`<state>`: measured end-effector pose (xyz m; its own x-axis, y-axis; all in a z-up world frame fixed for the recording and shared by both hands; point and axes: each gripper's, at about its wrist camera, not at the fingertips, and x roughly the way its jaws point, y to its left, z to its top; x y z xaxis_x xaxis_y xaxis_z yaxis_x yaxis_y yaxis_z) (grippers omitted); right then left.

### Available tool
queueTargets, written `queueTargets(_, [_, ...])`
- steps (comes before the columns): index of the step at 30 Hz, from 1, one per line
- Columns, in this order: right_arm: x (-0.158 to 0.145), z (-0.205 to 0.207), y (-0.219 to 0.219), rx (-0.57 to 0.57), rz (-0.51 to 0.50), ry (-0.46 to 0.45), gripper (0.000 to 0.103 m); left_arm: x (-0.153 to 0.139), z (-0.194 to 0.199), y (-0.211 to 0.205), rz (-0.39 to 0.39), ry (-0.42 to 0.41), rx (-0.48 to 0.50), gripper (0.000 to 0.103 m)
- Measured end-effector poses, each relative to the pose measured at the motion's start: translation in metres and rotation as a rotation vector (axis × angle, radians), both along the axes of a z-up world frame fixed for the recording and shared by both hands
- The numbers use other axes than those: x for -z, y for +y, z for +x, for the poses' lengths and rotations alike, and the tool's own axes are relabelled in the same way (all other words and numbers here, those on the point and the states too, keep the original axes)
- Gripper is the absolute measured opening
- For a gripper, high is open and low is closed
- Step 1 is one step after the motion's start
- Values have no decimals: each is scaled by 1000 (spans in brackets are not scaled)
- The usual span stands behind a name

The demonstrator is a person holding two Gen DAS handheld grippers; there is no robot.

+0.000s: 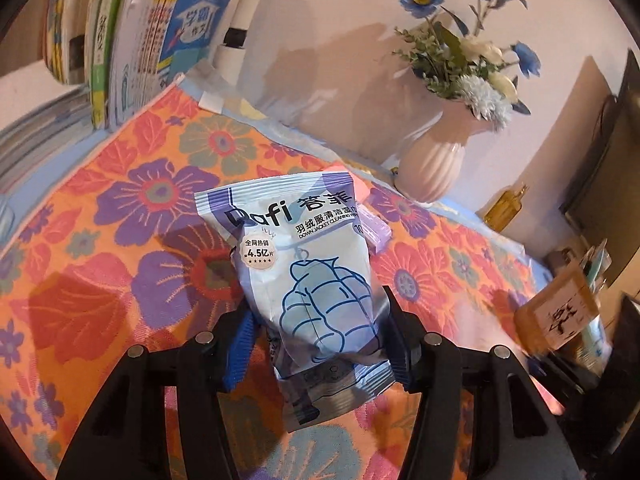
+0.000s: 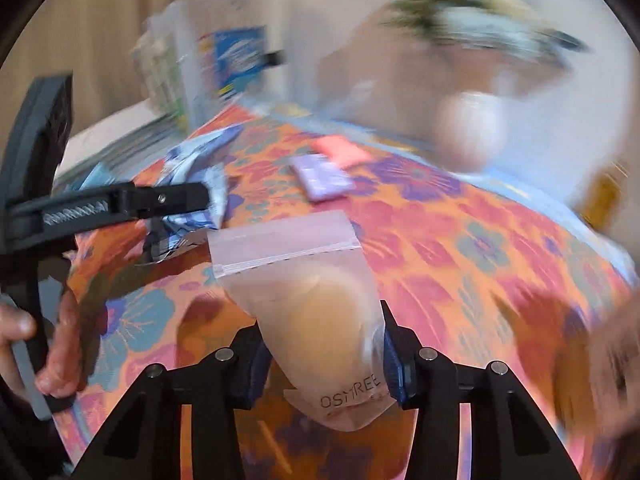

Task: Organize soft objects
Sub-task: 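Grasp the Dofi bag with the left tool while the right tool grasps the OSTREE pouch, then carry the Dofi bag and OSTREE pouch into the gold bowl and release both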

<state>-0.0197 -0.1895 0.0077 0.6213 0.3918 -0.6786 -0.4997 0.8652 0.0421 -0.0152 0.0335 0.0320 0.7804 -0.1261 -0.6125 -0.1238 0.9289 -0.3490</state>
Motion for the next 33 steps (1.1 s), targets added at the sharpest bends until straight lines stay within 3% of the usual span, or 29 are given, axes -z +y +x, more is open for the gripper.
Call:
queueTargets(3, [1, -23, -27, 95, 81, 61, 51, -4, -2, -15, 54, -29, 59, 54])
queueTargets(5, [-3, -36, -41, 126, 126, 65, 82, -6, -3, -23, 66, -51, 106, 54])
queueTargets(7, [-7, -46, -52, 148, 182, 53, 102, -7, -5, -25, 86, -61, 112, 54])
queueTargets(11, [-5, -46, -72, 155, 320, 116, 103, -7, -9, -22, 74, -75, 111, 54])
queueTargets(17, [0, -28, -49, 38, 351, 267, 103, -6, -8, -24, 72, -72, 146, 54])
queueTargets(26, [19, -27, -12, 98, 112, 209, 103, -5, -6, -26, 68, -71, 175, 54])
queueTargets(33, [24, -33, -6, 147, 60, 171, 103, -6, -7, -21, 45, -78, 162, 54])
